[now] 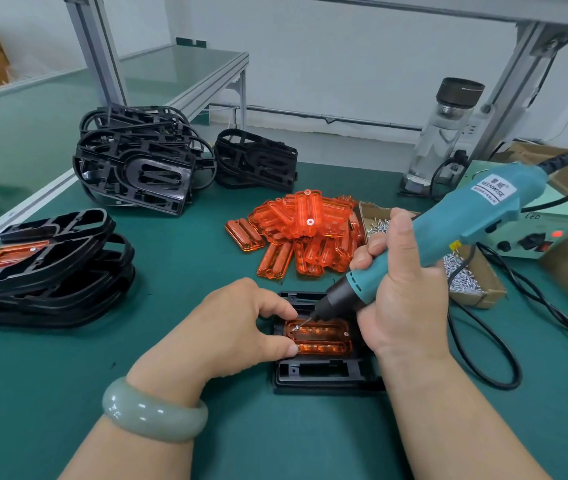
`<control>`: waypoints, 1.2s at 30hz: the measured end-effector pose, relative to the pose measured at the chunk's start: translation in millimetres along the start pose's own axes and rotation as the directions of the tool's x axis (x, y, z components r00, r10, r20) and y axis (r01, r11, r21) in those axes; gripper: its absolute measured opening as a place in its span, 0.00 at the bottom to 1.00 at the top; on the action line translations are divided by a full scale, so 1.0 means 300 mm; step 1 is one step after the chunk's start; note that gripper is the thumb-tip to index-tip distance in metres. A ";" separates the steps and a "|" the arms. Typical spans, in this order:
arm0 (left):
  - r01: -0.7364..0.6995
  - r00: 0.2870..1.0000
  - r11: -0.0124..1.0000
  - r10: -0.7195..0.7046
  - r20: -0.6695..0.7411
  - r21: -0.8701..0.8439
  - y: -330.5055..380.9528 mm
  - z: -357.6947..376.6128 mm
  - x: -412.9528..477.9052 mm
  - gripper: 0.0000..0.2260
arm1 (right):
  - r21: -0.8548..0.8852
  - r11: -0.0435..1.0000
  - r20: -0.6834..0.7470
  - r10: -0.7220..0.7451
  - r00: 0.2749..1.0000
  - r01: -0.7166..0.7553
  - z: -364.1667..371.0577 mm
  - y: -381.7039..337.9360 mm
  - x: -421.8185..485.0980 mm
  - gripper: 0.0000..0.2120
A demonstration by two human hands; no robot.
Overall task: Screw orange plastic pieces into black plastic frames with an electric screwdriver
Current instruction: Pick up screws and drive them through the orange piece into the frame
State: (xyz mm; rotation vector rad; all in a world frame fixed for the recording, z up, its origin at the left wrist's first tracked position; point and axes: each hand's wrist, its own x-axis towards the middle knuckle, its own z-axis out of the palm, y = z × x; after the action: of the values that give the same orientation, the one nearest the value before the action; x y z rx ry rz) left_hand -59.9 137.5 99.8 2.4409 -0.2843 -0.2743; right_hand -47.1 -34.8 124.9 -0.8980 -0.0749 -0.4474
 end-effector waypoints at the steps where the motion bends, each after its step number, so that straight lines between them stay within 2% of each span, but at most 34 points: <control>1: 0.001 1.000 1.000 -0.001 -0.001 -0.001 0.001 0.000 0.000 0.15 | -0.005 1.000 0.004 -0.001 1.000 0.001 0.000 0.000 -0.001 0.06; 13: 0.003 1.000 1.000 -0.003 -0.009 -0.004 0.003 0.000 0.003 0.16 | -0.026 1.000 0.055 -0.010 0.998 0.011 0.016 0.000 -0.008 0.07; 24: -0.003 1.000 1.000 0.003 -0.008 0.009 0.007 -0.004 0.002 0.15 | -0.141 0.984 0.314 -0.062 0.947 0.111 0.049 -0.015 -0.022 0.07; 30: -0.011 1.000 1.000 0.011 -0.012 0.018 0.005 -0.003 0.002 0.17 | -0.128 0.989 0.281 -0.036 0.959 0.075 0.047 -0.020 -0.027 0.09; 33: -0.012 1.000 1.000 0.012 -0.013 0.014 0.006 -0.002 0.001 0.17 | -0.139 0.988 0.269 -0.024 0.963 0.064 0.041 -0.020 -0.026 0.06; 36: -0.011 1.000 1.000 0.011 -0.013 0.018 0.009 -0.003 0.001 0.17 | -0.142 0.987 0.287 -0.030 0.957 0.073 0.041 -0.018 -0.027 0.10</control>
State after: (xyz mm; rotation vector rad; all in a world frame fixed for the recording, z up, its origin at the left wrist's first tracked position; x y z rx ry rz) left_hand -59.8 136.0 102.0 2.4569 -0.2951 -0.2515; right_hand -55.1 -25.4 134.7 -1.1085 -0.3327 -0.3731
